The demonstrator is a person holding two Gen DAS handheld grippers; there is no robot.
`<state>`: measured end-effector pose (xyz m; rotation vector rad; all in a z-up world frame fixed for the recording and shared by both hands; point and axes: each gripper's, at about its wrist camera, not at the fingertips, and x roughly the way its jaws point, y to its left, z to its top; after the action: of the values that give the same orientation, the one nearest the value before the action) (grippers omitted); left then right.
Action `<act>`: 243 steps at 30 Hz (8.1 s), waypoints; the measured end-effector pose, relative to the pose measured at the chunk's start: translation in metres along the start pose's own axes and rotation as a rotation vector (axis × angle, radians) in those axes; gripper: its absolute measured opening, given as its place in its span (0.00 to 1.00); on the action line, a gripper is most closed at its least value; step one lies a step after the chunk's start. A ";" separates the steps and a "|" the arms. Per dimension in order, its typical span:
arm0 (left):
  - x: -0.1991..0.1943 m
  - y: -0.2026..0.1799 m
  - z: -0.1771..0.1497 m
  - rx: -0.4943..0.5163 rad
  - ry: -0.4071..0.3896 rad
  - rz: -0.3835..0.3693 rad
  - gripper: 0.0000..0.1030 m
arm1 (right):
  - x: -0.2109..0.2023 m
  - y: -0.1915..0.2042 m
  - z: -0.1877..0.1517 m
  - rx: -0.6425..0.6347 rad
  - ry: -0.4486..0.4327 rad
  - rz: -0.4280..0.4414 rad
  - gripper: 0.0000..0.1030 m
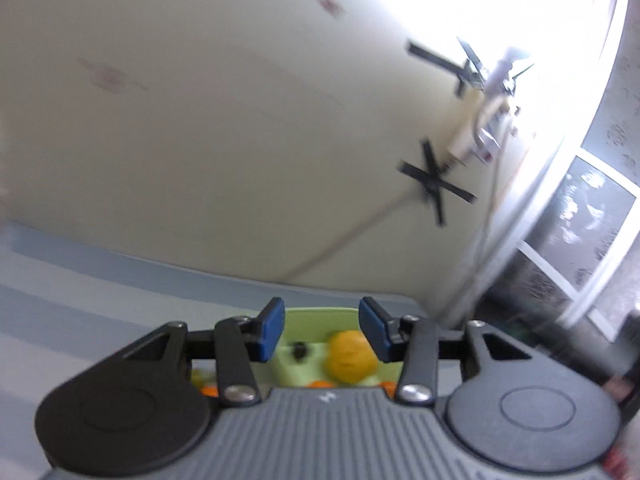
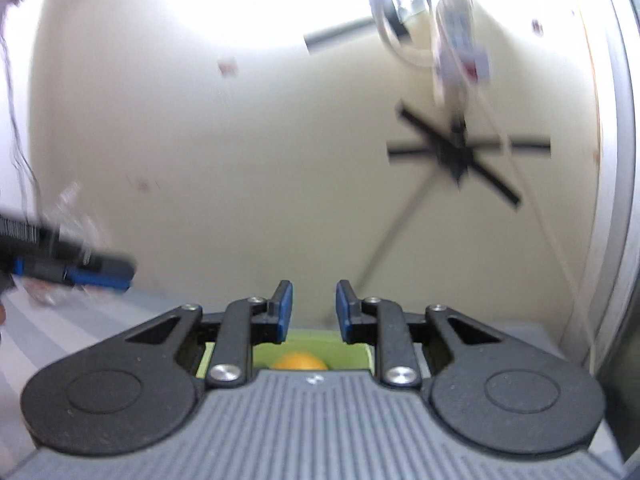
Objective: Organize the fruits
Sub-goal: 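Grasp the yellow grapefruit with the right gripper and drop it into the basket, then grasp a red tomato with the left gripper while the right grasps another, drop both in basket, then grasp an orange tomato with the left gripper while the right grasps a dark plum, drop both in basket, then grasp an orange with the left gripper while the right grasps a green tomato, drop both in basket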
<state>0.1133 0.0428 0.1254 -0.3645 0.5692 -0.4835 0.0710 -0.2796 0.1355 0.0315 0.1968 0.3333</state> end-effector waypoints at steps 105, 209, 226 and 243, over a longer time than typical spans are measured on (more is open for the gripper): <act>0.066 0.157 -0.012 -0.199 0.205 0.042 0.44 | 0.176 0.136 -0.044 -0.197 0.632 0.400 0.31; 0.091 0.047 -0.072 0.244 0.203 0.093 0.55 | 0.198 0.125 -0.027 -0.120 0.725 0.350 0.37; 0.078 0.065 -0.072 0.095 0.191 0.075 0.37 | 0.218 0.150 -0.038 -0.178 0.784 0.272 0.26; 0.150 -0.019 -0.036 0.137 0.218 -0.042 0.38 | 0.062 0.003 -0.024 0.012 0.507 0.048 0.27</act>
<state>0.1959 -0.0586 0.0420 -0.1939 0.7361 -0.6035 0.1225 -0.2563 0.1004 -0.0379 0.7011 0.3844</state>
